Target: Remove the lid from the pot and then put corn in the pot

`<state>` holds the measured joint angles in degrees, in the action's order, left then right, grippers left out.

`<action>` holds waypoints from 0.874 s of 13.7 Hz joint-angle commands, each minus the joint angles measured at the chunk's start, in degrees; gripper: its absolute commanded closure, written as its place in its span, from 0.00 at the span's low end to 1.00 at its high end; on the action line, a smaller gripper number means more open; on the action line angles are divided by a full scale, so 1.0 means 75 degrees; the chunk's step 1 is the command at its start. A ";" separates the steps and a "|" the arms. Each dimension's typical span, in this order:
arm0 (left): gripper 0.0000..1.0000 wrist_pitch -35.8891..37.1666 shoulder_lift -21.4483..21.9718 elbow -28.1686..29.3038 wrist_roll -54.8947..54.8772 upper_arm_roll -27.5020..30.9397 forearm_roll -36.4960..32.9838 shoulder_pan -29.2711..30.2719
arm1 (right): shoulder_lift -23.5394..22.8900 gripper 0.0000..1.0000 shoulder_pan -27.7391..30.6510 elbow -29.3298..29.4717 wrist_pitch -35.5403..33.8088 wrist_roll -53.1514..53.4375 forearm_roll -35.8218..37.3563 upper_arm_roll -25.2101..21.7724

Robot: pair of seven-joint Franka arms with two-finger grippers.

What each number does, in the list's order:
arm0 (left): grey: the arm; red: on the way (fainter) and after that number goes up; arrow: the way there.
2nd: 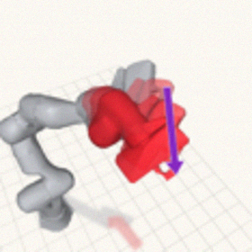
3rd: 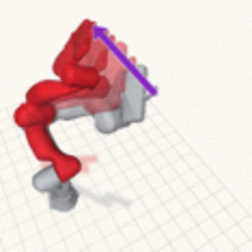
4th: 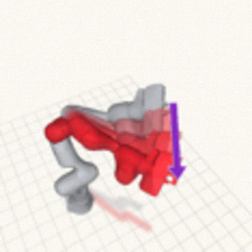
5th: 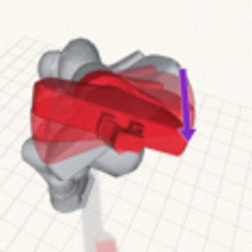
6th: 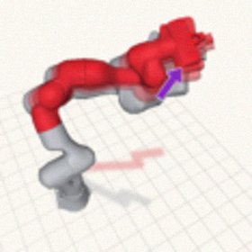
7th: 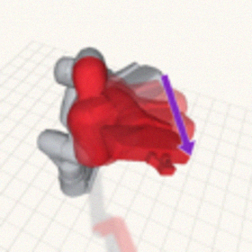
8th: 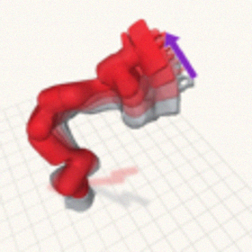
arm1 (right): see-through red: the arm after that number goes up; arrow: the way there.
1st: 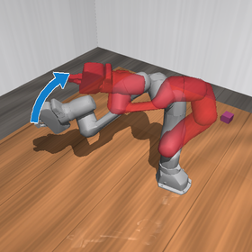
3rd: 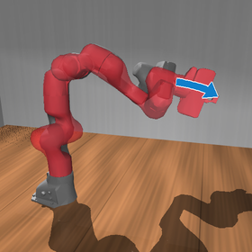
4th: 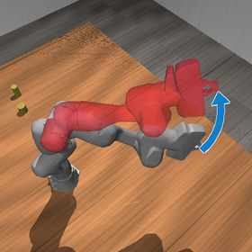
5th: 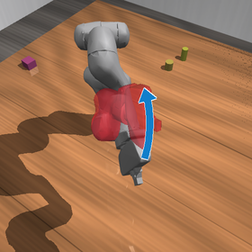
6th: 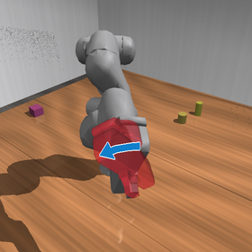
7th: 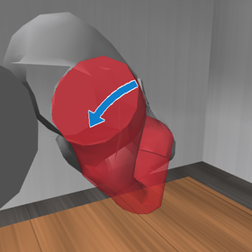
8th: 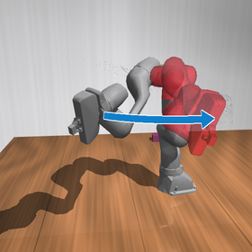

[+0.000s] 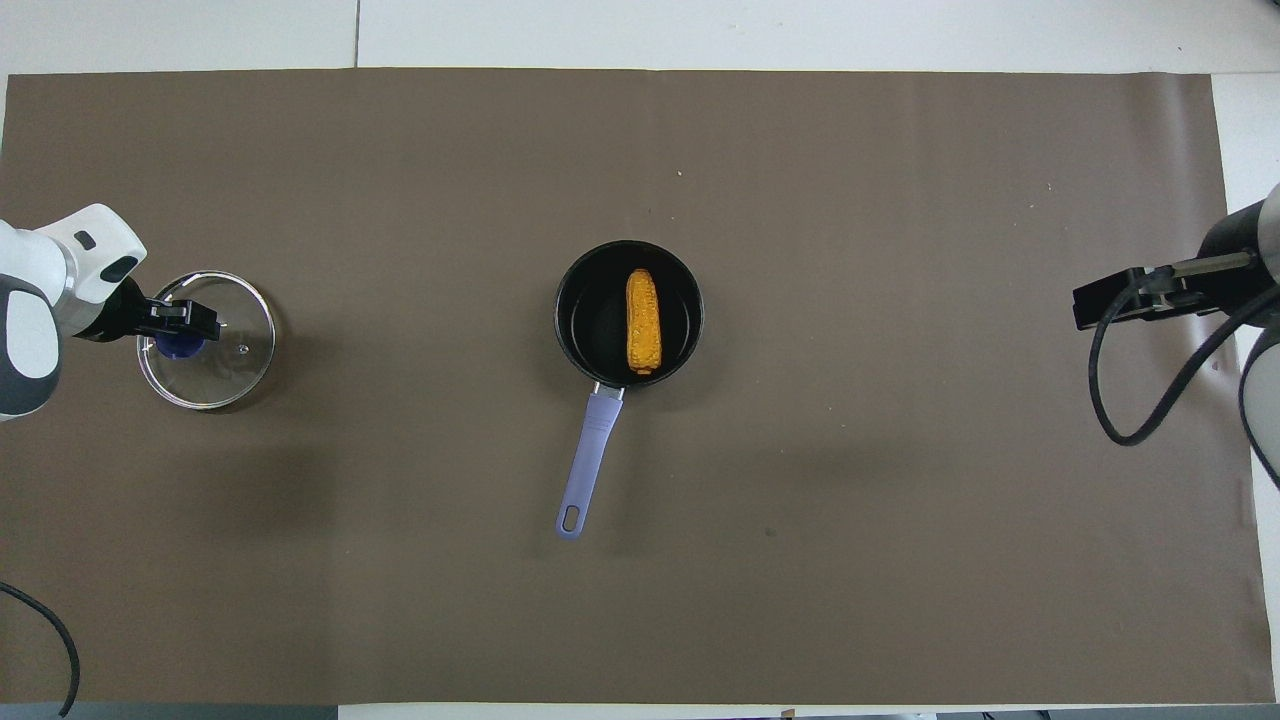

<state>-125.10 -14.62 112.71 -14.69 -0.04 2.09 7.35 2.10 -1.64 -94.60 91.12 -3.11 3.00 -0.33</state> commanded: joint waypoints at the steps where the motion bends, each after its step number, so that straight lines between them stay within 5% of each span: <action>1: 1.00 -0.0347 -0.0089 0.0136 -0.0370 -0.0042 -0.0150 0.0075 | -0.0359 0.00 0.0254 0.0351 -0.0007 -0.0183 0.0104 0.0068; 6: 1.00 -0.0523 -0.0219 0.0124 -0.0596 -0.0042 -0.0150 0.0099 | -0.0081 0.00 0.0265 -0.0090 -0.0115 -0.0124 0.0233 -0.0143; 7: 0.61 -0.0535 -0.0207 0.0136 -0.0584 -0.0042 -0.0150 0.0110 | -0.0057 0.00 0.0300 -0.0101 -0.0115 -0.0125 0.0233 -0.0155; 8: 0.01 -0.0523 -0.0218 0.0101 -0.0595 -0.0042 -0.0150 0.0098 | -0.0046 0.00 0.0324 -0.0113 -0.0115 -0.0125 0.0233 -0.0167; 12: 0.00 0.0001 0.0201 -0.0133 -0.0514 -0.0042 -0.0138 -0.0345 | -0.0104 0.00 0.0312 -0.0020 -0.0080 -0.0207 0.0221 -0.0190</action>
<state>-127.11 -15.59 112.54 -18.58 -0.47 2.09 6.76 0.45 0.10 -94.11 90.22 -3.57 3.88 -2.25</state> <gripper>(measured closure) 0.000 0.000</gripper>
